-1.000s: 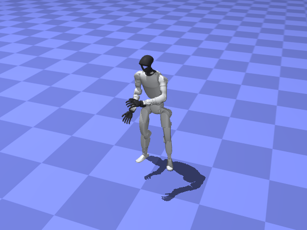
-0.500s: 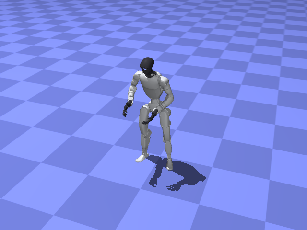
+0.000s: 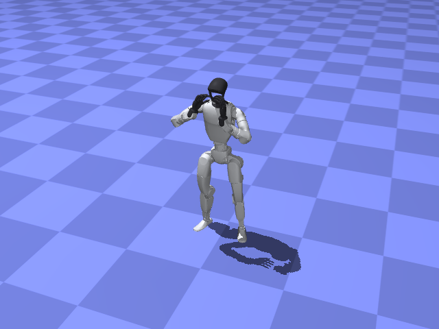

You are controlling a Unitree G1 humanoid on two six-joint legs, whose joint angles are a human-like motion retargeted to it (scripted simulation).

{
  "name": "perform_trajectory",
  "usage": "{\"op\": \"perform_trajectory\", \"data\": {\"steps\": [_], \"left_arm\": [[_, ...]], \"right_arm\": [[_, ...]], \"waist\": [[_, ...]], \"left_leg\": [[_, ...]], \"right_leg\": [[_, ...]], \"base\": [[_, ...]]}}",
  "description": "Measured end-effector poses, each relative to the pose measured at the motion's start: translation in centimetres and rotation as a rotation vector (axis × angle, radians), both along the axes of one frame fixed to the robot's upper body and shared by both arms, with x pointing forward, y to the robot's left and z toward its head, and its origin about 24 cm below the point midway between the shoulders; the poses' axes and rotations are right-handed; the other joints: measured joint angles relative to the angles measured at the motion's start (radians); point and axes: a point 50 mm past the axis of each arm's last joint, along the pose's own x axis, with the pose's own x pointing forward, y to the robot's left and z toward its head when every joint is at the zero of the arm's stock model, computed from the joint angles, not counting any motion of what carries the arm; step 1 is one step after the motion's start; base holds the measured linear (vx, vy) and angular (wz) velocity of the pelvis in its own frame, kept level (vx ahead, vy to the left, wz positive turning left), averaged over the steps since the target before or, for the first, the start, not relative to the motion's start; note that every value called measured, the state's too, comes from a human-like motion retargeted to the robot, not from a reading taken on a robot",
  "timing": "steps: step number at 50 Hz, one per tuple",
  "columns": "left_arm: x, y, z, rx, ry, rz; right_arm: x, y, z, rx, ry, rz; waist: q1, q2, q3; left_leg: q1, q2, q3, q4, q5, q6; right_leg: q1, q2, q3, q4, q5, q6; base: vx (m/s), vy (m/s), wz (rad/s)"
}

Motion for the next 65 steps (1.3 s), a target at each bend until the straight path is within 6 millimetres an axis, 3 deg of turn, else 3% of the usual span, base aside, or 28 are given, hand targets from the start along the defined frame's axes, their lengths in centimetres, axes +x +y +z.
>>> {"op": "perform_trajectory", "data": {"steps": [5,8,10,12,13,14,15,16,17,18,20,22,24,25,28,31,36,41,46,51,55,57,58,60,62,65], "left_arm": [[-1.6,-0.9,7.3,-0.048,-0.491,0.366],[-2.1,-2.8,13.0,-0.108,-0.801,0.593],[-1.8,-3.8,18.2,-0.190,-0.935,0.817],[0.4,-3.1,24.0,-0.261,-0.699,1.206],[2.0,-2.6,26.0,-0.196,-0.440,1.346],[2.4,-1.6,27.7,-0.163,-0.101,1.358],[2.8,-0.8,28.6,-0.098,0.254,1.236],[1.9,0.1,29.3,-0.116,0.442,1.061],[1.0,0.3,29.8,-0.102,0.543,0.892],[-0.1,-0.3,30.4,-0.072,0.517,0.790],[-1.6,-1.7,30.7,0.055,0.349,0.861],[1.3,-1.9,29.2,0.154,0.272,1.147],[3.7,-0.8,28.1,0.164,0.298,1.300],[4.2,-0.2,27.9,0.144,0.321,1.327],[3.7,1.6,28.5,0.032,0.317,1.465],[5.1,2.3,27.5,0.011,0.275,1.495],[8.7,2.9,24.0,0.116,0.231,1.441],[12.6,3.6,17.2,0.154,0.318,1.149],[16.4,4.5,6.2,0.121,0.698,0.620],[18.4,4.6,-8.6,0.009,1.203,0.079],[17.1,2.9,-20.9,-0.318,1.589,-0.357],[15.5,2.3,-25.9,-0.456,1.730,-0.441],[14.5,2.0,-28.0,-0.634,1.763,-0.595],[12.4,2.1,-31.7,-0.908,1.801,-0.725],[10.8,2.4,-34.2,-1.120,1.824,-0.782],[9.6,4.2,-35.8,-1.465,1.745,-0.752]], "right_arm": [[-1.6,1.0,6.4,-0.026,-0.479,-0.266],[-1.4,2.5,12.6,0.042,-0.788,-0.455],[-0.2,2.9,18.5,0.128,-0.881,-0.667],[2.5,1.0,24.2,0.310,-0.641,-1.015],[4.0,-0.6,26.0,0.379,-0.345,-1.130],[4.4,-2.4,27.5,0.458,-0.026,-1.159],[4.3,-4.1,28.3,0.513,0.295,-1.101],[3.1,-4.7,29.1,0.587,0.421,-0.960],[1.8,-4.8,29.7,0.627,0.478,-0.831],[0.3,-4.1,30.3,0.637,0.408,-0.752],[-1.1,-1.9,30.7,0.532,0.181,-0.817],[2.0,-1.5,29.0,0.408,0.061,-1.059],[4.6,-2.3,27.7,0.379,0.092,-1.170],[5.2,-2.8,27.4,0.394,0.139,-1.166],[3.4,-3.6,28.5,0.484,0.212,-0.966],[4.5,-4.4,27.6,0.480,0.226,-0.889],[8.0,-5.0,24.4,0.380,0.335,-0.771],[10.7,-5.8,18.5,0.360,0.377,-0.546],[13.0,-6.3,8.5,0.364,0.648,-0.138],[14.6,-7.0,-5.4,0.496,1.175,0.375],[14.7,-6.5,-17.5,0.915,1.532,0.677],[13.9,-5.5,-22.5,1.108,1.653,0.754],[13.3,-4.9,-24.7,1.214,1.703,0.807],[12.1,-3.6,-28.2,1.392,1.769,0.921],[11.1,-2.3,-30.9,1.542,1.840,1.029],[9.8,-0.8,-33.7,1.765,1.886,1.143]], "waist": [[-0.014,0.033,-0.096],[-0.040,0.050,-0.153],[-0.053,0.064,-0.190],[-0.064,0.066,-0.243],[-0.075,0.060,-0.265],[-0.061,0.062,-0.279],[-0.034,0.067,-0.290],[-0.024,0.071,-0.295],[-0.014,0.076,-0.298],[-0.005,0.079,-0.297],[0.003,0.083,-0.302],[-0.001,0.078,-0.361],[0.008,0.077,-0.394],[0.011,0.078,-0.396],[0.022,0.090,-0.330],[0.014,0.087,-0.299],[-0.021,0.072,-0.265],[-0.035,0.071,-0.225],[-0.044,0.065,-0.160],[-0.032,0.060,-0.068],[-0.018,0.058,0.014],[-0.018,0.053,0.051],[-0.019,0.050,0.068],[-0.023,0.043,0.094],[-0.024,0.036,0.107],[-0.024,0.032,0.116]], "left_leg": [[0.010,0.012,-0.015,0.061,-0.016,0.000],[-0.001,0.020,-0.023,0.086,-0.009,-0.008],[-0.012,0.023,-0.027,0.090,0.006,-0.019],[-0.038,0.019,-0.023,0.085,0.032,-0.025],[-0.043,0.018,-0.024,0.080,0.045,-0.029],[-0.046,0.017,-0.025,0.075,0.058,-0.036],[-0.048,0.016,-0.025,0.070,0.070,-0.043],[-0.049,0.016,-0.025,0.065,0.081,-0.049],[-0.050,0.015,-0.024,0.060,0.090,-0.054],[-0.049,0.015,-0.022,0.057,0.095,-0.058],[-0.047,0.013,-0.019,0.059,0.091,-0.063],[-0.045,0.010,-0.015,0.068,0.071,-0.060],[-0.046,0.007,-0.012,0.081,0.045,-0.055],[-0.045,0.005,-0.011,0.087,0.032,-0.053],[-0.021,0.007,-0.016,0.101,-0.007,-0.050],[0.001,0.002,-0.015,0.094,-0.022,-0.046],[0.023,-0.002,-0.013,0.079,-0.028,-0.030],[0.034,-0.002,-0.019,0.066,-0.036,-0.005],[0.035,-0.007,-0.025,0.050,-0.038,0.018],[0.012,-0.010,-0.020,0.043,-0.030,0.029],[-0.007,-0.012,-0.012,0.036,-0.018,0.031],[-0.013,-0.013,-0.011,0.030,-0.011,0.030],[-0.014,-0.013,-0.011,0.025,-0.008,0.029],[-0.016,-0.012,-0.012,0.017,-0.002,0.029],[-0.017,-0.011,-0.014,0.008,0.005,0.027],[-0.014,-0.006,-0.019,-0.002,0.009,0.028]], "right_leg": [[0.029,-0.007,-0.012,0.039,-0.012,-0.028],[0.034,-0.008,-0.033,0.051,0.002,-0.038],[0.031,-0.007,-0.048,0.049,0.021,-0.037],[0.015,-0.011,-0.065,0.030,0.061,-0.024],[0.011,-0.012,-0.070,0.026,0.076,-0.017],[0.007,-0.012,-0.073,0.024,0.090,-0.012],[0.003,-0.012,-0.074,0.022,0.103,-0.006],[-0.001,-0.012,-0.073,0.020,0.116,-0.003],[-0.005,-0.012,-0.072,0.018,0.126,-0.001],[-0.007,-0.012,-0.070,0.018,0.131,0.000],[-0.006,-0.015,-0.068,0.018,0.127,0.003],[0.001,-0.020,-0.074,0.015,0.106,0.005],[0.012,-0.024,-0.083,0.009,0.078,0.001],[0.018,-0.025,-0.089,0.005,0.063,-0.002],[0.060,-0.023,-0.110,-0.002,0.021,-0.043],[0.085,-0.025,-0.116,-0.011,0.003,-0.045],[0.093,-0.026,-0.106,-0.004,-0.007,-0.053],[0.098,-0.022,-0.102,0.000,-0.012,-0.064],[0.090,-0.021,-0.097,0.004,-0.017,-0.077],[0.054,-0.025,-0.086,0.014,-0.019,-0.084],[0.029,-0.025,-0.079,0.009,-0.014,-0.086],[0.022,-0.024,-0.079,0.004,-0.010,-0.084],[0.020,-0.022,-0.079,0.000,-0.007,-0.084],[0.019,-0.019,-0.082,-0.006,-0.001,-0.081],[0.018,-0.014,-0.085,-0.012,0.005,-0.080],[0.023,-0.006,-0.091,-0.019,0.012,-0.077]], "base": [[0.26,0.07,0.14],[0.21,0.07,0.25],[0.16,0.06,0.26],[0.11,0.06,0.18],[0.09,0.05,0.12],[0.09,0.05,0.05],[0.09,0.05,-0.03],[0.08,0.04,-0.08],[0.07,0.03,-0.12],[0.07,0.03,-0.13],[0.06,0.02,-0.11],[0.06,0.01,-0.03],[0.03,0.00,0.01],[0.00,0.00,0.00],[0.01,0.00,0.12],[0.00,0.00,0.00],[-0.08,-0.02,-0.04],[-0.12,-0.03,0.03],[-0.16,-0.03,0.02],[-0.16,-0.02,-0.08],[-0.12,-0.03,-0.10],[-0.08,-0.03,-0.04],[-0.06,-0.03,-0.02],[-0.03,-0.02,0.00],[0.00,0.00,0.00],[0.00,0.00,0.00]]}}
